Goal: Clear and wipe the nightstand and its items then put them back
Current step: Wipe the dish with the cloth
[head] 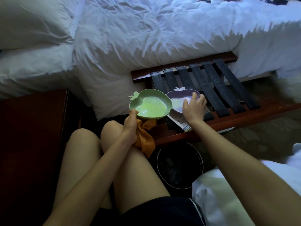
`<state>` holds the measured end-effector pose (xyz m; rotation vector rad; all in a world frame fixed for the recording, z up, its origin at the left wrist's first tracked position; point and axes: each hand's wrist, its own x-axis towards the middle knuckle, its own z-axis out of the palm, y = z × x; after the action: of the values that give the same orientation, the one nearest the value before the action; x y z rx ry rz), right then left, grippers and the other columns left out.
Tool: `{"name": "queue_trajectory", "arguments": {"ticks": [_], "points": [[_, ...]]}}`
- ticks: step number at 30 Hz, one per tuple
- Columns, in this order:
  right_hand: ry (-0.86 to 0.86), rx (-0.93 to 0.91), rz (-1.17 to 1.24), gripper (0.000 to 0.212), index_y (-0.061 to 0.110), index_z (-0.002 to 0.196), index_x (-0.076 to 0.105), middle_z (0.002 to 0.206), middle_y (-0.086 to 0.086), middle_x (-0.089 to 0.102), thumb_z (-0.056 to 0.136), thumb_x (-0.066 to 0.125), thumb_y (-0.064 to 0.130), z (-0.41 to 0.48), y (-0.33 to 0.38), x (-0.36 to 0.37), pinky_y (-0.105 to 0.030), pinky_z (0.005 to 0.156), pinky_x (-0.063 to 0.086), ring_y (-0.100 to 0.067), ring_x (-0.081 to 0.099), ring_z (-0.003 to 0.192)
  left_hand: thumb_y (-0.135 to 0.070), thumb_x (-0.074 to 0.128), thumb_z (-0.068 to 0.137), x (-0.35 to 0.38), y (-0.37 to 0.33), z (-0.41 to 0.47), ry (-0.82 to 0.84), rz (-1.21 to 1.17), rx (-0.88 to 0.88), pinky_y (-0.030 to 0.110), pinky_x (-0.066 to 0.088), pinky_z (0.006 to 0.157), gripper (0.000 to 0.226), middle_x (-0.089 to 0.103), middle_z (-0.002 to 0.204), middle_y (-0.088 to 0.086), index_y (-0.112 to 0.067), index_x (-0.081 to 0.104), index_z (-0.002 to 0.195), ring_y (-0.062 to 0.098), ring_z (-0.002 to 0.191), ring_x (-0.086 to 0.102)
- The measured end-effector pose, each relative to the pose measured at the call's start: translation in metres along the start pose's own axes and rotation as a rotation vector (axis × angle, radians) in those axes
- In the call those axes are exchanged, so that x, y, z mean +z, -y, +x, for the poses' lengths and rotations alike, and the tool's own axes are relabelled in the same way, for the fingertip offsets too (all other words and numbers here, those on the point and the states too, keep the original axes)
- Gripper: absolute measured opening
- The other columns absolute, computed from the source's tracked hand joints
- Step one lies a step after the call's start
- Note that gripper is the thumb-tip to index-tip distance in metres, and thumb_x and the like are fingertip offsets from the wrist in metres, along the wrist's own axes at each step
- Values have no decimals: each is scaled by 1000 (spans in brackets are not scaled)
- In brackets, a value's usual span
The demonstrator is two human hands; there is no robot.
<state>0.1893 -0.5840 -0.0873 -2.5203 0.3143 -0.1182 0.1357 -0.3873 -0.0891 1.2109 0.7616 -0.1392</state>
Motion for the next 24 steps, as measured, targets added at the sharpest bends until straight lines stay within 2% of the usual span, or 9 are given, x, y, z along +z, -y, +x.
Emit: {"name": "queue_trajectory", "arguments": {"ticks": [4,7,10,12,14,16,18,21,24], "points": [[180,177,633,54,4,133,34,126,-16,47,95,43,42,-28,37,8,-43,97,40,-32,48,115,-28,42,88,1,0,-6,71,-35,-27,29,47,47,32,51,78,15,-4,61,98,24,56,49],[297,377,970,47,14,137,31,120,-5,48,97,41,37,-47,48,14,-51,94,45,-28,50,113,-40,44,92,-2,-3,-16,139,29,-40,29,50,54,44,58,89,15,-5,60,113,23,65,56],[181,421,1044,43,24,143,25,134,-7,43,100,30,26,-60,42,14,-52,99,42,-29,46,120,-54,37,93,-8,-13,-30,75,104,87,25,47,46,53,62,75,11,-7,60,99,18,54,60],[150,428,1053,44,24,144,23,137,-6,42,101,27,23,-70,34,13,-52,100,40,-29,45,122,-44,42,95,-15,-28,-38,-138,-28,247,25,44,48,44,54,67,7,-3,55,104,14,49,54],[152,387,1000,44,23,144,23,139,-8,41,100,28,22,-82,30,13,-54,100,39,-29,44,123,-30,44,96,-17,-49,-46,-314,-195,464,24,50,64,30,61,88,0,-14,47,121,7,69,62],[154,337,965,44,21,143,26,138,-10,43,100,29,20,-96,29,14,-54,97,41,-30,46,122,-20,40,98,-4,-68,-59,-308,-373,679,23,52,78,39,56,112,-3,-18,31,136,5,93,62],[156,312,955,41,18,141,30,134,-11,46,100,29,17,-108,31,17,-54,97,42,-30,48,118,-12,35,99,19,-75,-68,-284,-443,826,13,49,76,43,48,114,-10,-11,22,141,-6,95,59],[181,315,956,41,14,141,30,136,-14,45,100,29,16,-122,29,23,-53,100,40,-31,47,121,-7,35,99,48,-62,-77,-245,-318,911,17,37,98,42,35,135,5,-3,24,139,10,122,44],[165,337,947,41,14,142,29,137,-15,44,101,29,18,-128,20,23,-52,101,39,-31,46,122,-4,48,94,45,-26,-63,-152,89,947,13,32,99,31,40,124,9,-4,46,125,18,117,44]]}}
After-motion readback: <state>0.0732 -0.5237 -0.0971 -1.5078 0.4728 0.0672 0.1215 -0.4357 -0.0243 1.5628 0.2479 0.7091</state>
